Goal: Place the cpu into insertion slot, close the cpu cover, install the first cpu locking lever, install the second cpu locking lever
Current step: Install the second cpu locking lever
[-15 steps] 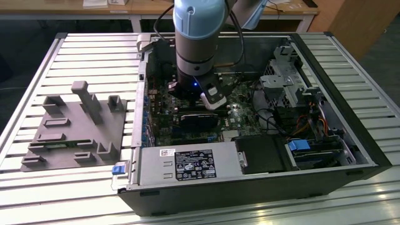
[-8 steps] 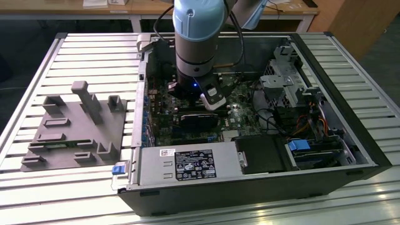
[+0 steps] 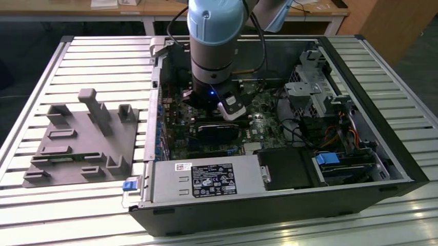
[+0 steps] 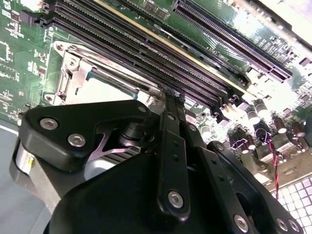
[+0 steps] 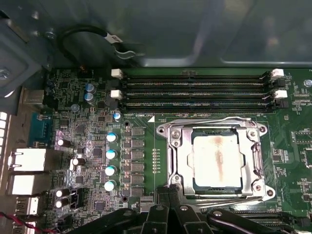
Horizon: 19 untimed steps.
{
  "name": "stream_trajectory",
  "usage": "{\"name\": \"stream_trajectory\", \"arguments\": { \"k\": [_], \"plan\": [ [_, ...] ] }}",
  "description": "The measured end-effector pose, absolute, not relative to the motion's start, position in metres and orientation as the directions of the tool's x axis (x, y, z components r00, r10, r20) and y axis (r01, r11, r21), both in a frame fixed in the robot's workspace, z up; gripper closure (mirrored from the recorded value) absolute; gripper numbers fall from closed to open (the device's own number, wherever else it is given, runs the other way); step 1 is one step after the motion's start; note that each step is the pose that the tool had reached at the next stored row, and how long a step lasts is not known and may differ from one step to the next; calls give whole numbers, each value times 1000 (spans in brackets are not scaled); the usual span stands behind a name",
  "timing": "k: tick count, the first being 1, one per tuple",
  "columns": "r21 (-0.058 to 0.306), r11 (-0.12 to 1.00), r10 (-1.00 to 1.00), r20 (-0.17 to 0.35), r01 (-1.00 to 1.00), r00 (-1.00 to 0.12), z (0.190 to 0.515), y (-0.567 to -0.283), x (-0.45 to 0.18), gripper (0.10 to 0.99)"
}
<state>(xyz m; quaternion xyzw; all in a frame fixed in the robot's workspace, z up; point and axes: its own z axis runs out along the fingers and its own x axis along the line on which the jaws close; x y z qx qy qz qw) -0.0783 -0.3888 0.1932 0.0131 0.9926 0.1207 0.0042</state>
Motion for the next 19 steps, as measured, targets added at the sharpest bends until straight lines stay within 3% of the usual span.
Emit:
{"name": "stream_trajectory", "arguments": {
  "k": [19],
  "plan": [
    [252, 967, 27, -5, 25, -1000, 193, -387, -80, 969]
  ]
}}
